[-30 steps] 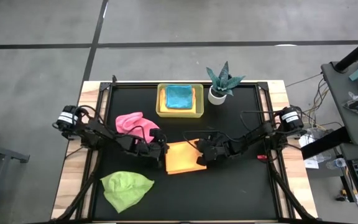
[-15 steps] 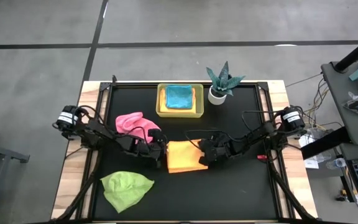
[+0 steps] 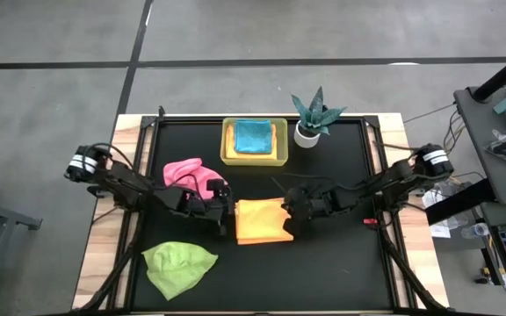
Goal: Fold microfiber towels
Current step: Fold the orange microfiber cloth
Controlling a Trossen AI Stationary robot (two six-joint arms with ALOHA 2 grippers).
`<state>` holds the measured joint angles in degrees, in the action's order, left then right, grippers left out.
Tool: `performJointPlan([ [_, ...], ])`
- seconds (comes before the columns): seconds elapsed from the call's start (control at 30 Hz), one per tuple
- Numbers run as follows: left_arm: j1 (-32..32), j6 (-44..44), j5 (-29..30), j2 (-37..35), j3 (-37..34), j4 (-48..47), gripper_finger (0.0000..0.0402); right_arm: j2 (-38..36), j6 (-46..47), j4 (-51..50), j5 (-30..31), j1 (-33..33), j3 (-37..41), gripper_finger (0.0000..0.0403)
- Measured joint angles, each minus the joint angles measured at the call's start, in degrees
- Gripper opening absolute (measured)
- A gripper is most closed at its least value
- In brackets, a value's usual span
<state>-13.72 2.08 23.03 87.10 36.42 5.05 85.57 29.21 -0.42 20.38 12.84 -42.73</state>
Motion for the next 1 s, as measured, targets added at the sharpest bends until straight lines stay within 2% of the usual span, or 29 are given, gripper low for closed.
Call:
performJointPlan([
  [0.1, -0.04, 5.88, -5.26, -1.4, 0.0, 0.33, 0.0006, -3.28, 7.09, -4.98, -8.34, -2.1, -0.31, 0.0024],
  [0.17, -0.19, 6.74, -10.84, -2.0, -0.06, 0.14, 0.0006, -5.19, 10.65, -6.8, -13.69, -3.35, -0.33, 0.004],
  [0.23, -0.85, 5.91, -14.51, -2.05, -0.04, 0.75, 0.0006, -6.7, 12.04, -8.62, -16.04, -3.71, -0.27, 0.0058],
  [0.5, -4.01, 2.21, -16.22, 3.24, 0.02, 7.0, 0.0006, -7.86, 11.9, -9.8, -15.84, -3.75, -0.27, 0.0116],
  [0.8, -6.4, 3.96, -19.23, 9.88, 0.2, 17.18, 0.0006, -2.8, 11.41, -9.12, -14.38, -3.73, -0.25, 0.0141],
  [0.9, -6.15, 7.24, -21.54, 12.37, 0.05, 19.54, 0.0006, -1.45, 15.34, -9.17, -14.86, -3.94, -0.23, 0.0146],
  [1.0, -6.12, 7.94, -22.5, 13.12, 0.07, 21.16, 0.0006, -1.32, 18.95, -9.3, -18.33, -4.39, -0.21, 0.0158],
])
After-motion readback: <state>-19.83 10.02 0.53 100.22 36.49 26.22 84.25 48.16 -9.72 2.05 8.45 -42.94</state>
